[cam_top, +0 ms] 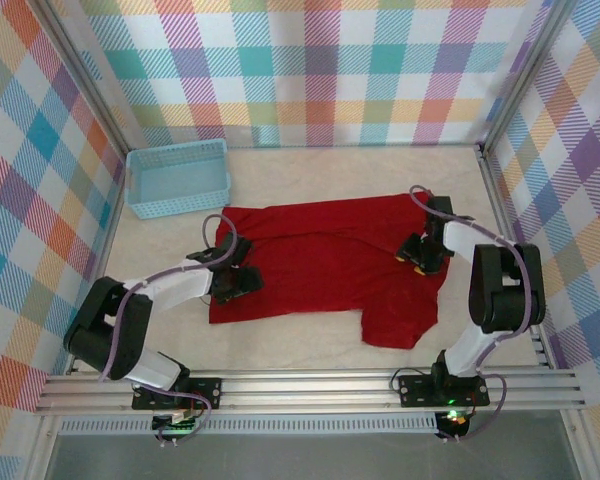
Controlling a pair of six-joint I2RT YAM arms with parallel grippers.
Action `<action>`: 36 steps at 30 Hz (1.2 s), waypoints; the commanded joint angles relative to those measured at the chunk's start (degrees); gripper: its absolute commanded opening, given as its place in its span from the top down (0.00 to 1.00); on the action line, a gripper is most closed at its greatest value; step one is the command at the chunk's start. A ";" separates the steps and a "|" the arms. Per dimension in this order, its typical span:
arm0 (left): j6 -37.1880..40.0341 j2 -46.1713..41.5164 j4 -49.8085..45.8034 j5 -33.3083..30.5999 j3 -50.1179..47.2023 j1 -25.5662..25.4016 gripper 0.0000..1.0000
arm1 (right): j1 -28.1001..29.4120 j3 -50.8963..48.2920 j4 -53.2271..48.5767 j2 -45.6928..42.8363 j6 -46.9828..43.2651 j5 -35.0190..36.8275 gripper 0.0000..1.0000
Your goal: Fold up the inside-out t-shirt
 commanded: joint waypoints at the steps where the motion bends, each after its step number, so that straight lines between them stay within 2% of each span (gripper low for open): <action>1: -1.18 4.17 5.26 0.59 0.80 -0.02 0.24 | -3.39 1.61 3.90 4.48 2.47 1.33 0.48; 7: -0.49 10.86 5.86 1.65 7.99 0.03 0.24 | -4.82 11.62 1.23 10.61 2.69 1.69 0.48; 11: 1.13 9.78 2.47 0.84 11.06 -0.10 0.23 | -4.69 13.02 -0.68 7.71 1.30 2.55 0.46; 17: 1.44 -4.90 -10.78 -8.29 7.57 -3.43 0.22 | -2.42 3.23 -2.62 -8.53 -1.43 2.97 0.43; 22: -0.45 -12.92 -12.94 -8.97 -0.22 -3.41 0.24 | -1.51 -5.66 -6.11 -19.15 -2.91 2.45 0.42; 28: -0.91 -9.31 -7.84 -5.85 -2.91 -2.29 0.32 | -0.89 -13.07 -6.84 -26.82 0.30 2.81 0.44; 36: -0.53 -2.02 -2.00 -5.89 -3.53 -1.57 0.49 | 0.17 -17.76 -8.98 -32.93 5.24 9.62 0.39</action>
